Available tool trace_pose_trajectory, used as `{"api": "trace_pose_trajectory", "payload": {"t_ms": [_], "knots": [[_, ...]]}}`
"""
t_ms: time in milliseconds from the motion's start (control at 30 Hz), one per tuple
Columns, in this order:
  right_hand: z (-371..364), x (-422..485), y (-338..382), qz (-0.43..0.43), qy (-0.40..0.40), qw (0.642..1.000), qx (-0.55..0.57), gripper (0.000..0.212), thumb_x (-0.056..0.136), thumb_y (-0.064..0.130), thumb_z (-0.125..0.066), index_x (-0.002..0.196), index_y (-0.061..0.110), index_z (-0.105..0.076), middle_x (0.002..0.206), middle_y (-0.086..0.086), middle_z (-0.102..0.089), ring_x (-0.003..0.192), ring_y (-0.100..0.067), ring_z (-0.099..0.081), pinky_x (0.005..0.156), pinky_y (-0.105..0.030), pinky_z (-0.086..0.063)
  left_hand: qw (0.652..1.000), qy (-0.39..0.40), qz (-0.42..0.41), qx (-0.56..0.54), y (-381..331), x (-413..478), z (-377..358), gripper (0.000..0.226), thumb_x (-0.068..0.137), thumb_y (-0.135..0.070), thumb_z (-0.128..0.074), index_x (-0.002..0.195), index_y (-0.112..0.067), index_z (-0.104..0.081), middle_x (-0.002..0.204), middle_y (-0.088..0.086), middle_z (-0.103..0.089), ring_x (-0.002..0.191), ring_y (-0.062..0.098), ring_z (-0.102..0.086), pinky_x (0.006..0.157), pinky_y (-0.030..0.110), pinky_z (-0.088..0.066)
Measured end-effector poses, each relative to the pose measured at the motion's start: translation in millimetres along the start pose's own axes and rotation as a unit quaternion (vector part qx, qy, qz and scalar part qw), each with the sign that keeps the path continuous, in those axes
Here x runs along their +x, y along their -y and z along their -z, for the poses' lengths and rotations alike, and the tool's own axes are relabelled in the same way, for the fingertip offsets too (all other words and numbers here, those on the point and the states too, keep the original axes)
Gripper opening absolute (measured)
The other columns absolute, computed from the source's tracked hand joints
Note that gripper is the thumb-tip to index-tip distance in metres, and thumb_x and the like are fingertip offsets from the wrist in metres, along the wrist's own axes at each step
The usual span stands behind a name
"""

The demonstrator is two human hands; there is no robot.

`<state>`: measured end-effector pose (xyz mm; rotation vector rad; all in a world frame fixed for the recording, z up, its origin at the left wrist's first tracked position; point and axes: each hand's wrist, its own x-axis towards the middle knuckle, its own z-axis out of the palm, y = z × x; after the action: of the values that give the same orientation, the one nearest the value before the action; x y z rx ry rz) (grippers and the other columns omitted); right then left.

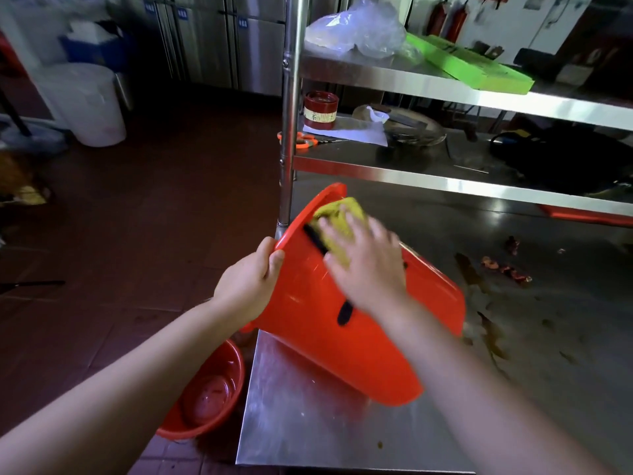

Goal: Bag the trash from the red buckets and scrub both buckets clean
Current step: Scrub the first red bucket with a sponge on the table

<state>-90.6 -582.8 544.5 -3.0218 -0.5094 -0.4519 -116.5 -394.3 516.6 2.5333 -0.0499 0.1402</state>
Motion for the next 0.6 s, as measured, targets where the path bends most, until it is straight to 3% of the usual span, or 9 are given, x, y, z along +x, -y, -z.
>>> {"api": "trace_pose_trajectory", "payload": {"t_ms": [100, 167, 300, 400, 500, 600], "knots": [[-14, -49, 26, 0.126, -0.029, 0.991, -0.011, 0.044, 0.082, 0.038, -0.054, 0.126, 0.04, -0.055, 0.152, 0.003, -0.034, 0.136, -0.034, -0.033, 0.1, -0.047, -0.032, 1.0, 0.0, -0.008, -0.012, 0, 5, 1, 0.029, 0.098, -0.043, -0.021, 0.095, -0.019, -0.037, 0.072, -0.001, -0.052, 0.074, 0.029, -0.053, 0.064, 0.039, -0.041], [-16, -53, 17, 0.137, -0.028, 0.99, -0.008, 0.042, 0.082, 0.04, -0.055, 0.124, 0.04, -0.057, 0.152, 0.005, -0.034, 0.136, -0.032, -0.033, 0.102, -0.046, -0.031, 1.0, 0.003, -0.011, -0.017, -2, 7, 0, 0.032, 0.098, -0.045, -0.021, 0.097, -0.019, -0.038, 0.074, -0.001, -0.053, 0.074, 0.028, -0.053, 0.063, 0.038, -0.041], [-2, -31, -47, -0.045, -0.002, 0.999, 0.018, 0.05, 0.087, 0.052, -0.047, 0.136, 0.047, -0.042, 0.151, 0.005, -0.035, 0.131, -0.027, -0.039, 0.101, -0.039, -0.035, 1.0, 0.017, 0.002, -0.006, -8, 16, 2, 0.038, 0.095, -0.051, -0.021, 0.099, -0.018, -0.039, 0.071, -0.001, -0.052, 0.068, 0.024, -0.054, 0.054, 0.034, -0.034], [4, -23, -112, -0.21, 0.077, 0.956, 0.189, 0.045, 0.091, 0.048, -0.049, 0.136, 0.048, -0.042, 0.152, 0.009, -0.032, 0.135, -0.02, -0.036, 0.1, -0.029, -0.032, 0.999, 0.042, 0.003, 0.006, -17, 24, 4, 0.034, 0.094, -0.053, -0.035, 0.097, -0.019, -0.037, 0.075, -0.003, -0.055, 0.066, 0.017, -0.056, 0.055, 0.033, -0.042], [-1, -40, -133, -0.247, 0.062, 0.941, 0.222, 0.041, 0.091, 0.047, -0.048, 0.133, 0.046, -0.047, 0.151, 0.009, -0.033, 0.135, -0.019, -0.035, 0.097, -0.029, -0.033, 0.998, 0.048, 0.017, 0.043, -27, 33, 4, 0.029, 0.093, -0.048, -0.042, 0.098, -0.019, -0.036, 0.078, -0.004, -0.054, 0.066, 0.017, -0.056, 0.056, 0.034, -0.043], [-6, -75, -111, -0.206, -0.033, 0.971, 0.116, 0.047, 0.086, 0.051, -0.043, 0.131, 0.043, -0.051, 0.148, 0.003, -0.04, 0.133, -0.025, -0.037, 0.104, -0.042, -0.033, 0.997, 0.034, 0.016, 0.064, -37, 46, 2, 0.03, 0.093, -0.048, -0.042, 0.097, -0.018, -0.036, 0.076, -0.004, -0.051, 0.063, 0.014, -0.05, 0.056, 0.033, -0.035]]}}
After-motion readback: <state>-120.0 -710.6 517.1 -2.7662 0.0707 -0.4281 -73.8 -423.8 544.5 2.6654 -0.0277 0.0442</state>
